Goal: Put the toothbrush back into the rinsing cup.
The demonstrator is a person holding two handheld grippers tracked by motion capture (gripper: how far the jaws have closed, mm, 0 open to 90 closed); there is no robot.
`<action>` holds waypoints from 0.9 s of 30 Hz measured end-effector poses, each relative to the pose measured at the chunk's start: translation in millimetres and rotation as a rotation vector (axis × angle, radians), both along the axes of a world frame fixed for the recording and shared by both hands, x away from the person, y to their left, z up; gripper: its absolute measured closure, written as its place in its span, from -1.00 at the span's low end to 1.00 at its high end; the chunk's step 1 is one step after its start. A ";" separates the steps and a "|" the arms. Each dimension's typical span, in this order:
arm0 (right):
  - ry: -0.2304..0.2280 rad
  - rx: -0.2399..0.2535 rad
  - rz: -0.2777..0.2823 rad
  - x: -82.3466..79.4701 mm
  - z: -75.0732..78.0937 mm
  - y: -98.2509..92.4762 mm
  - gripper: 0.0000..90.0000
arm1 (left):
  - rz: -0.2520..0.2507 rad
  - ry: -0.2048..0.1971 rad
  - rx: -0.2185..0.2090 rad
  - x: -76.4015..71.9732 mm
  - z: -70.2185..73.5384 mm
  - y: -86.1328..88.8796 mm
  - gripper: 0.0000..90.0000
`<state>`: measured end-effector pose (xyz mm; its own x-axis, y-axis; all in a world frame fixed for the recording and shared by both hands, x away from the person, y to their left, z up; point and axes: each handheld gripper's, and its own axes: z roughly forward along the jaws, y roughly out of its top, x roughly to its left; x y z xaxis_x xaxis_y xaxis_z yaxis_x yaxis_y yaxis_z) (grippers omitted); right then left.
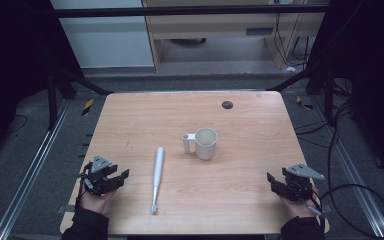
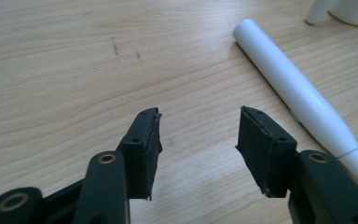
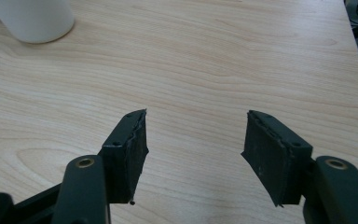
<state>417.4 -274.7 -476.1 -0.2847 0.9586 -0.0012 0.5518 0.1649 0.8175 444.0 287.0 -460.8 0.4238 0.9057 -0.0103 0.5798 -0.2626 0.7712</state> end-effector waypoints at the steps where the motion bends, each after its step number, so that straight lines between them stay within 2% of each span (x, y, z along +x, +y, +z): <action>1: 0.004 0.007 0.002 -0.6 0.5 1.4 -0.11 | -0.007 0.004 0.002 -0.6 0.0 -1.6 0.10; 5: -0.003 0.004 0.023 -1.9 1.8 5.7 -0.08 | -0.036 0.015 0.013 -3.0 -0.8 -8.8 0.22; 15: -0.001 -0.005 0.053 -2.8 1.0 10.8 -0.05 | -0.139 0.083 0.060 -9.3 -8.0 -31.8 0.58; 23: -0.010 -0.030 0.054 -2.4 -0.6 10.4 -0.04 | -0.194 0.128 0.060 -11.9 -12.0 -40.7 0.88; 27: -0.009 -0.035 0.053 -2.1 -1.0 10.2 -0.04 | -0.219 0.146 0.057 -13.6 -12.7 -44.2 0.96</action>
<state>415.3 -264.5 -477.2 -0.3353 0.9414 -0.0368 0.5343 0.2222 0.8155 430.5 242.8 -473.5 0.6074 0.7935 -0.0375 0.6084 -0.4342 0.6643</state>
